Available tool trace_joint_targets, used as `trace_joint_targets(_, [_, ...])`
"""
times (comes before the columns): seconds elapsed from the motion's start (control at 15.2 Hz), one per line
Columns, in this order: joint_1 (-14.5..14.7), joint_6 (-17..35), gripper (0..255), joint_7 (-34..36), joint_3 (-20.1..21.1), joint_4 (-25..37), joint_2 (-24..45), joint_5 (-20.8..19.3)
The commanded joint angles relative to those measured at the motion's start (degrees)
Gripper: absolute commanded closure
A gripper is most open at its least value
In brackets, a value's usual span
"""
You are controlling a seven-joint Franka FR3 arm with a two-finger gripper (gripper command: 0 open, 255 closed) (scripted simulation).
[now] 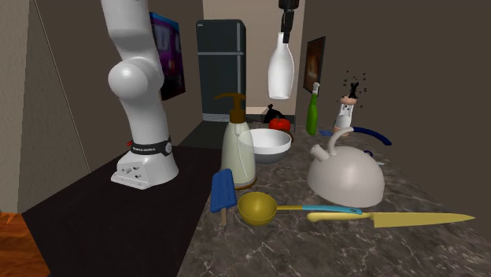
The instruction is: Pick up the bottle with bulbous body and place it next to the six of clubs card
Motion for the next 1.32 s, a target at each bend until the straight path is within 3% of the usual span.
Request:
trace_joint_targets(0.0, [1.47, 0.26, 255, 3.2, 1.62, 2.73, 3.07, -0.78])
trace_joint_targets(0.46, [7.69, -0.9, 255, 12.51, 5.33, 16.06, 16.07, -5.51])
trace_joint_targets(0.86, [15.62, -5.48, 255, 18.6, 6.21, 33.87, 30.05, -10.81])
trace_joint_targets(1.25, [14.23, 0.49, 255, 18.57, 6.2, 25.79, 27.93, -10.01])
